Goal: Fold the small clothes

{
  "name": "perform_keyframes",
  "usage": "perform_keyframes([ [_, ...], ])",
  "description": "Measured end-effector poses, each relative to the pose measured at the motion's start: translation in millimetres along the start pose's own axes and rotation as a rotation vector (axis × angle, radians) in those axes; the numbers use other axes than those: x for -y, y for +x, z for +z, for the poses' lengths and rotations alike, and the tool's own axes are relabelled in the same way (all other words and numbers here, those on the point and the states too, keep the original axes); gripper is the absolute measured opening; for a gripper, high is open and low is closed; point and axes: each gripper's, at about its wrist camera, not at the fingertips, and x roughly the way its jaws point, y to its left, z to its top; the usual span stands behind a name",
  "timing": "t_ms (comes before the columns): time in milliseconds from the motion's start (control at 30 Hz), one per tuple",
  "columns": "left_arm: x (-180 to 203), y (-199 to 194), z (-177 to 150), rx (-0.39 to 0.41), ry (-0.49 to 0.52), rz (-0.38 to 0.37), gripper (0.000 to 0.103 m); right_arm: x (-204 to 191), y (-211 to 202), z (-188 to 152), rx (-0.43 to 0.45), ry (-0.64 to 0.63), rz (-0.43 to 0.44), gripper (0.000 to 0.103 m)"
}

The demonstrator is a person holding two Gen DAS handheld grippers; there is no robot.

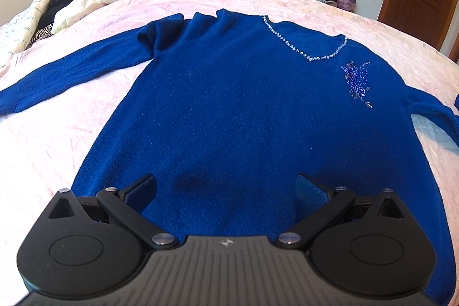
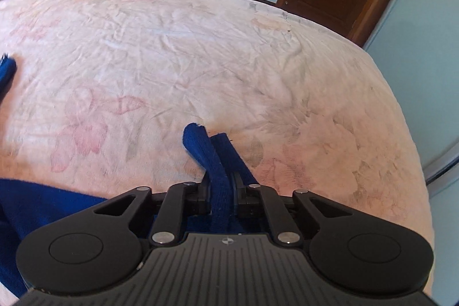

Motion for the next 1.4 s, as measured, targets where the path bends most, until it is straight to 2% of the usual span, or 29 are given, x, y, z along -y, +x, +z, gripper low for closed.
perform_keyframes([
  [100, -1.1, -0.2, 1.3, 0.004, 0.000, -0.004, 0.103, 5.9, -6.2, -1.9, 0.029, 0.049, 0.026, 0.005],
  [233, -4.8, -0.1, 2.1, 0.006, -0.006, -0.013, 0.103, 7.9, -45.3, -1.0, 0.168, 0.133, 0.139, 0.005],
  [333, -13.0, 2.5, 6.9, -0.004, -0.038, -0.070, 0.103, -10.5, -90.1, 3.9, 0.313, 0.138, 0.224, 0.006],
  [400, -23.7, 3.4, 14.1, -0.015, -0.102, -0.164, 0.103, -32.2, -120.7, 3.9, 0.418, 0.129, 0.294, 0.006],
  [500, -47.0, 2.8, 25.1, -0.017, -0.262, -0.406, 0.103, -82.2, -158.4, -6.2, 0.508, 0.067, 0.474, 0.006],
  [600, -70.0, 7.9, 33.2, -0.025, -0.454, -0.628, 0.103, -148.2, -180.2, -35.0, 0.513, -0.064, 0.635, 0.006],
  [733, -79.0, 17.8, 36.2, -0.046, -0.564, -0.788, 0.103, -221.5, -189.8, -82.5, 0.477, -0.218, 0.730, 0.006],
  [867, -77.4, 39.8, 31.5, -0.142, -0.652, -0.865, 0.103, -266.2, -193.7, -118.1, 0.433, -0.328, 0.740, 0.006],
  [933, -73.2, 51.6, 28.1, -0.211, -0.680, -0.850, 0.103, -275.5, -197.0, -127.5, 0.430, -0.358, 0.727, 0.006],
  [1100, -59.0, 60.1, 30.4, -0.248, -0.697, -0.905, 0.103, -283.2, -218.2, -150.0, 0.524, -0.492, 0.661, 0.006],
  [1233, -50.8, 68.3, 36.1, -0.273, -0.713, -0.880, 0.103, -290.7, -223.0, -170.8, 0.565, -0.614, 0.616, 0.006],
  [1300, -47.3, 72.6, 36.6, -0.321, -0.709, -0.837, 0.097, -293.2, -222.7, -179.2, 0.581, -0.645, 0.590, 0.006],
  [1333, -46.4, 72.9, 36.1, -0.341, -0.699, -0.832, 0.085, -293.3, -222.5, -182.0, 0.590, -0.650, 0.575, 0.009],
  [1367, -44.0, 75.3, 35.3, -0.368, -0.686, -0.840, 0.075, -293.5, -221.5, -184.5, 0.596, -0.652, 0.556, 0.014],
  [1400, -42.0, 77.6, 33.6, -0.391, -0.682, -0.852, 0.074, -295.8, -218.7, -185.4, 0.592, -0.666, 0.541, 0.020],
])
